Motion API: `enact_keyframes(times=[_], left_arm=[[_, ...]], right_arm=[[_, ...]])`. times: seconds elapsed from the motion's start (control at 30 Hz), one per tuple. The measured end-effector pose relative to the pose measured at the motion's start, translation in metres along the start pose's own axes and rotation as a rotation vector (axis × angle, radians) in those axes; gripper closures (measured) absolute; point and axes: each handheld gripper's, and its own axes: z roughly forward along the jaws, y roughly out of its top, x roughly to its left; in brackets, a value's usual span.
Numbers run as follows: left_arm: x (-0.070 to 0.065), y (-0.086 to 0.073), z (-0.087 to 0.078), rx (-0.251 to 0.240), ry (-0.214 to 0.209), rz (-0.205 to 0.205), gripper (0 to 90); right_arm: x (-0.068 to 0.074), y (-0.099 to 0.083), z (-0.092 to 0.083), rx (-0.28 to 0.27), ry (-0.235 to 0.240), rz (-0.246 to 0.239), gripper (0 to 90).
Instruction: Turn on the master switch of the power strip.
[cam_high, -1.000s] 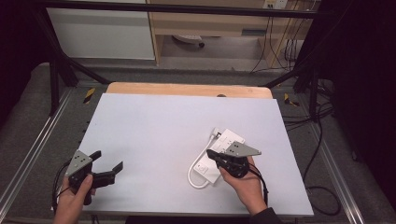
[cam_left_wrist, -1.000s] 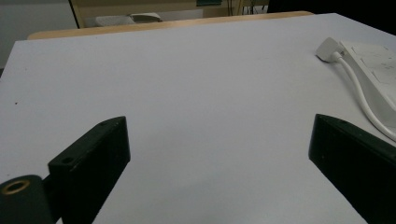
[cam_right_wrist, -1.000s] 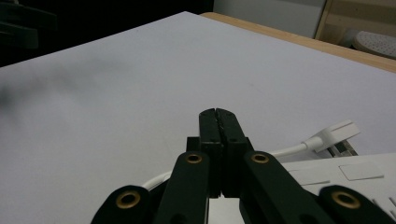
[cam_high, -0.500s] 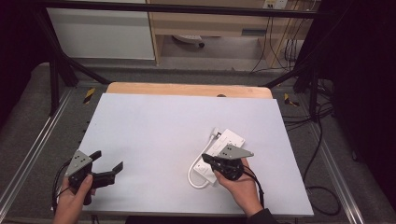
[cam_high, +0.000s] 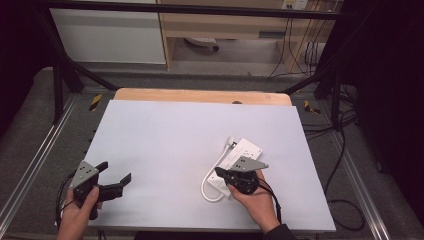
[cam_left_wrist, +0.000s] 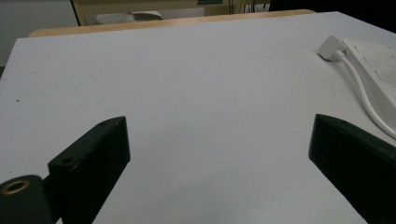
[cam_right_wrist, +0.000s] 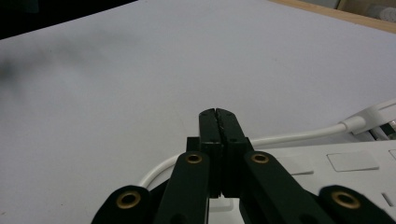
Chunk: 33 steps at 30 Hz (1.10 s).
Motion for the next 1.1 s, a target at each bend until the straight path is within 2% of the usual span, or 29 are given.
enact_keyframes(times=[0.6, 1.1], left_arm=[[0.0, 0.0, 0.0, 0.002, -0.005, 0.002, 5.5], [0.0, 0.0, 0.0, 0.002, -0.005, 0.0, 5.5]], right_arm=[[0.001, -0.006, 0.006, 0.041, 0.009, 0.004, 90.0], [0.004, -0.013, 0.015, 0.092, 0.013, -0.012, 90.0]])
